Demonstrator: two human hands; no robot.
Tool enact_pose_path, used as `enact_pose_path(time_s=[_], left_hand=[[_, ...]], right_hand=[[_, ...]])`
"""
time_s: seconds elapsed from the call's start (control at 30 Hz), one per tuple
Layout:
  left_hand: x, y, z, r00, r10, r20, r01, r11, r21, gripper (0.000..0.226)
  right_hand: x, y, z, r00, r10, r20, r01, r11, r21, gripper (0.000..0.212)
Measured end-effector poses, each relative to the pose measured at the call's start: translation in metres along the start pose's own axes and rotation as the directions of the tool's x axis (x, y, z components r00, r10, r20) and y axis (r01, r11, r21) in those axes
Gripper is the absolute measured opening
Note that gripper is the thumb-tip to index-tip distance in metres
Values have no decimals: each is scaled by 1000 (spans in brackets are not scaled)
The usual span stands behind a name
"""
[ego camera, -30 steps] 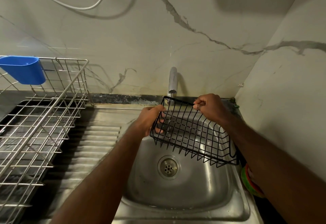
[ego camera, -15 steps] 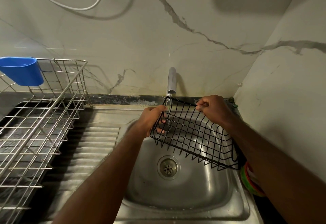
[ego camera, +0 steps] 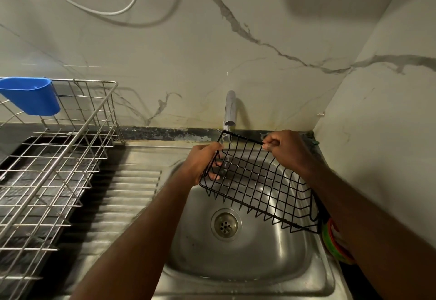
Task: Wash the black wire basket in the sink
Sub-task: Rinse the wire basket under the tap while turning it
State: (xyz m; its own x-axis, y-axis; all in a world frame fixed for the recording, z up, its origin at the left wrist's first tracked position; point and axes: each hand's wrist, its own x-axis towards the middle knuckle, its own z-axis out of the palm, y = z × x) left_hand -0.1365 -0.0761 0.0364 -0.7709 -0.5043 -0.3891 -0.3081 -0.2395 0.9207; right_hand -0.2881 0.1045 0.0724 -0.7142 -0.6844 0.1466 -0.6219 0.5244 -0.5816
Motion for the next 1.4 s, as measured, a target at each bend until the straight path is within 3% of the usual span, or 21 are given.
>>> enact_pose_path(time_s=[0.6,0.87,1.03,1.17,1.27,1.4], left_hand=[[15,0,0,998,-4,61,2,1000,30,31],[17,-4,-12,993,-1,120,-1,1000,15,42],[1,-20,-28,994,5,114,5,996,-86,52],[-24,-64,-18,997,-34,-73,-2,898,-441,81],[-51,-99,16,996,-84,-30,61,888,-455,100],[-71,-113,49,996,-86,18,85,892,-444,87]], right_hand=[[-15,-5,-12,1000,24,-13,-24,1000,-15,13],[-16,-10,-9,999,-35,-40,34,999,-25,12],[-20,-5,-2,997,-52,-58,50,998,-38,18],[-21,3,4,996,-14,-87,10,999,-49,16],[-23,6,13,993,19,-114,-26,998,-65,13],[-32,9,21,988,48,-146,-62,994,-91,13]])
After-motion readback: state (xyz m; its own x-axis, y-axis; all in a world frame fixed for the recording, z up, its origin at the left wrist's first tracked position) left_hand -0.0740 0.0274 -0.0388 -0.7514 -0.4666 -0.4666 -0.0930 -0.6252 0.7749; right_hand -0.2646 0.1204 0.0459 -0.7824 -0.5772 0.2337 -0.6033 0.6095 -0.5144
